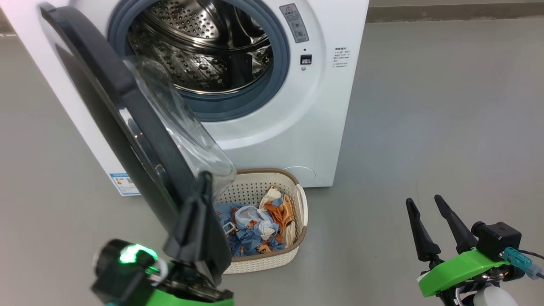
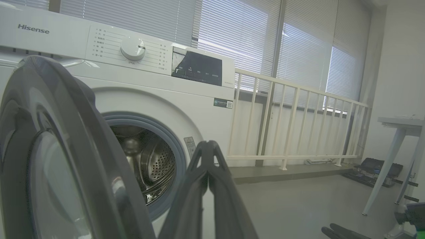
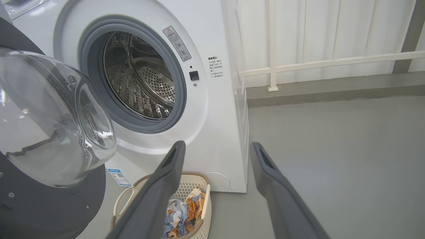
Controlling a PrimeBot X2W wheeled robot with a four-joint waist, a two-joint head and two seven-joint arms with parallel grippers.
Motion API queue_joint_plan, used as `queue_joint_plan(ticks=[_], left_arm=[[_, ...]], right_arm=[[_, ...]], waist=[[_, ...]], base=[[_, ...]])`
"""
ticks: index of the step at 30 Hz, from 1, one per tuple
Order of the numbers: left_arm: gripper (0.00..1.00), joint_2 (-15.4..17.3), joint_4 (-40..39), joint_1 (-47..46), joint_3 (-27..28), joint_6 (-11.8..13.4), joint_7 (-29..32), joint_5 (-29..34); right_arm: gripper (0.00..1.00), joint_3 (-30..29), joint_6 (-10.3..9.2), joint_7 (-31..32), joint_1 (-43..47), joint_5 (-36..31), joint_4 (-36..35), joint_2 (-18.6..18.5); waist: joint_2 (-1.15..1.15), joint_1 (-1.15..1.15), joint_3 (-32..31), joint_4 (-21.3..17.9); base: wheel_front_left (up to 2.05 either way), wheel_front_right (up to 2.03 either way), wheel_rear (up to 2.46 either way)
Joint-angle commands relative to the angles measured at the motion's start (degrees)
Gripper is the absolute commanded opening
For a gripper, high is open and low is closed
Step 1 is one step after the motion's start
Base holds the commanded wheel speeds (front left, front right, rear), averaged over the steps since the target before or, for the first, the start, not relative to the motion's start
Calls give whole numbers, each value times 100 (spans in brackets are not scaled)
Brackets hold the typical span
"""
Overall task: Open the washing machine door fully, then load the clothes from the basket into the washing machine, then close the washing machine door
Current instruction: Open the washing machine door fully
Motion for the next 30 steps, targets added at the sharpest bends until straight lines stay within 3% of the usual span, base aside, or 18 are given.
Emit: queue_joint_plan(ticks=[1, 12, 30], left_arm=[[0, 60, -10, -47, 27, -11, -29, -88], [0, 60, 1159, -204, -461, 0, -29, -411], [0, 60, 2346, -379, -379, 96, -29, -939]], right_arm=[[100, 147, 9, -70, -74, 14, -119, -41], [100, 236, 9, -70, -121, 54, -85, 3], [100, 306, 9, -70, -150, 92, 3, -11]], waist=[[0, 0, 6, -27], [0, 0, 57, -180], [0, 0, 126, -201]], base=[[0, 0, 0], [0, 0, 0], [0, 0, 0]])
